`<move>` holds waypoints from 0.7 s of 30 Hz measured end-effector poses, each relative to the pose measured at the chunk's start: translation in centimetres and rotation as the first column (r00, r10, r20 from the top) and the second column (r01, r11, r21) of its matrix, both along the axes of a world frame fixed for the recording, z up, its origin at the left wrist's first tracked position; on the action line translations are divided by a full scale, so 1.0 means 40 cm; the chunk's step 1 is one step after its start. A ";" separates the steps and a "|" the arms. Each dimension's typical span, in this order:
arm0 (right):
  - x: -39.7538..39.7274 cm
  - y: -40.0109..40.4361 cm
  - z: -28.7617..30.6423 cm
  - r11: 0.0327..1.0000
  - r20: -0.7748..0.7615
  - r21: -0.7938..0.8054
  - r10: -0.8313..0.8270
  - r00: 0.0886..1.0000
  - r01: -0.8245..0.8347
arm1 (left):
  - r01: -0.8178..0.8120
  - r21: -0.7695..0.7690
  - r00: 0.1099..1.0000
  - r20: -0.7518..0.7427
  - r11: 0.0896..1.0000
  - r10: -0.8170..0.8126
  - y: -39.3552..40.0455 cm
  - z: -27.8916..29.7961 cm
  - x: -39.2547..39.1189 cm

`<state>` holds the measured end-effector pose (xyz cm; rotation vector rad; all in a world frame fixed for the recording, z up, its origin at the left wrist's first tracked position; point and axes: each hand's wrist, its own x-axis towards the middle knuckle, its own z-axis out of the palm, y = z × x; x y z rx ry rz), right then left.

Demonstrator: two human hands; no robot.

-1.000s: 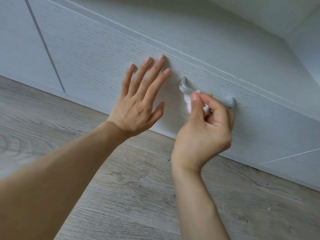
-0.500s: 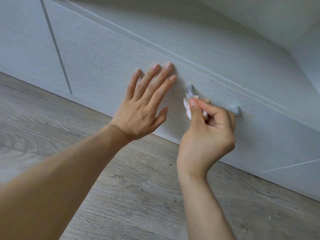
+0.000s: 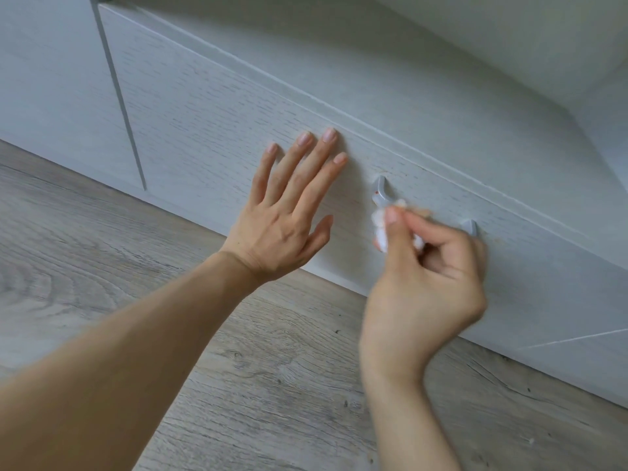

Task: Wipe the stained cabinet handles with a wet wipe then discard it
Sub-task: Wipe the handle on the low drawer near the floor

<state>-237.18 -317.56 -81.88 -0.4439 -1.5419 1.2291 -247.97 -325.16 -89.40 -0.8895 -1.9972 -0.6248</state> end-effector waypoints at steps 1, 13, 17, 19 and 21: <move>-0.012 -0.025 0.002 0.999 -0.006 0.022 0.029 1.000 -0.029 | -0.012 0.015 1.000 0.008 1.000 0.012 -0.001 -0.002 -0.001; -0.071 -0.068 0.017 0.982 -0.024 -0.184 -0.045 0.999 0.040 | -0.035 -0.009 0.997 0.068 0.999 0.036 -0.050 -0.036 -0.009; -0.029 -0.018 0.011 0.974 -0.010 -0.192 -0.122 0.992 0.118 | -0.048 -0.022 0.996 0.069 0.999 0.050 -0.048 -0.032 -0.005; -0.010 0.007 0.011 0.969 0.017 -0.195 -0.149 0.989 0.150 | -0.054 -0.028 0.997 0.050 0.998 0.056 -0.043 -0.026 -0.004; -0.010 0.003 0.011 0.982 0.032 -0.152 -0.108 0.994 0.112 | -0.052 -0.031 0.998 0.030 0.998 0.053 -0.033 -0.018 -0.005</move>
